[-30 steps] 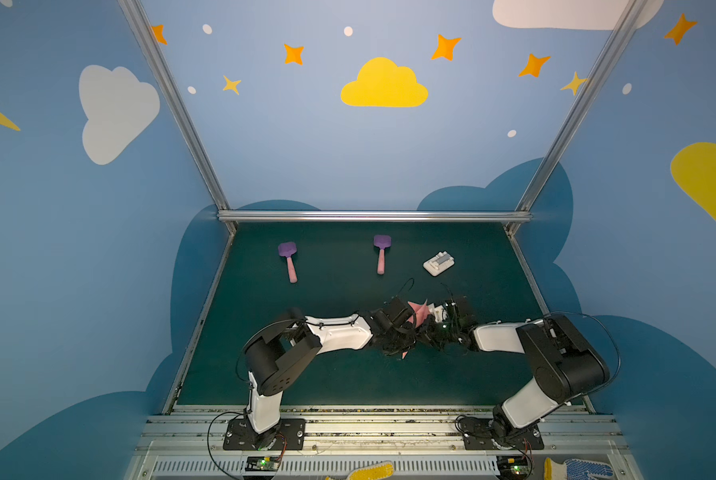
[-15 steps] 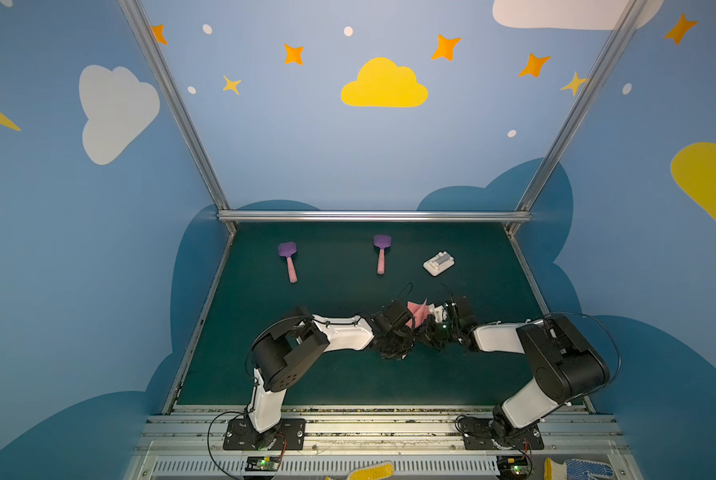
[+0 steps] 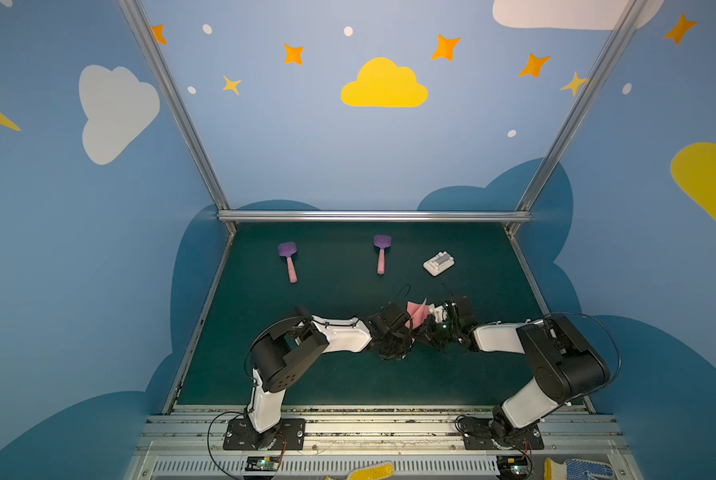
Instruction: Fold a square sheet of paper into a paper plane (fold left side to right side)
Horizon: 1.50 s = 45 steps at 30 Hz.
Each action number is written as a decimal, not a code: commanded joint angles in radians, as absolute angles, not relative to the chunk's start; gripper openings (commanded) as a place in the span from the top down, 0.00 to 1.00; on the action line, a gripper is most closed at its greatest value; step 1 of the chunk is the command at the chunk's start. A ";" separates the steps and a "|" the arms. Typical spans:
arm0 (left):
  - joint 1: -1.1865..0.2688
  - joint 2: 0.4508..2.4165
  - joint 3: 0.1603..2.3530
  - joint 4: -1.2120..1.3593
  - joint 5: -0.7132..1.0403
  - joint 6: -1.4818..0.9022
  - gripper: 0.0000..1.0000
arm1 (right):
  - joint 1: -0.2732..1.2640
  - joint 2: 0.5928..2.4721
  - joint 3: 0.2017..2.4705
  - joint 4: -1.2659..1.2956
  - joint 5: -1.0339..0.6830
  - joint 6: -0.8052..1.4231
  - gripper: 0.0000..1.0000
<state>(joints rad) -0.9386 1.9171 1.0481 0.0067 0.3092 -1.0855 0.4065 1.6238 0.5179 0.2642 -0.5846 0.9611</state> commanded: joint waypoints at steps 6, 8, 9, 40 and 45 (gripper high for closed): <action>-0.909 1.901 0.999 -0.010 0.326 -1.065 0.97 | 0.405 1.628 0.533 0.075 -0.525 0.924 1.00; -0.904 1.892 0.996 -0.006 0.328 -1.061 0.97 | 0.405 1.623 0.538 0.063 -0.520 0.919 1.00; -0.901 1.886 0.990 0.006 0.331 -1.059 0.97 | 0.404 1.623 0.540 0.063 -0.519 0.920 1.00; -0.902 1.950 1.025 0.036 0.367 -1.052 0.96 | 0.403 1.554 0.567 0.019 -0.534 0.922 1.00; -0.896 1.956 1.034 -0.002 0.384 -1.021 0.97 | 0.379 1.455 0.607 -0.068 -0.534 0.834 1.00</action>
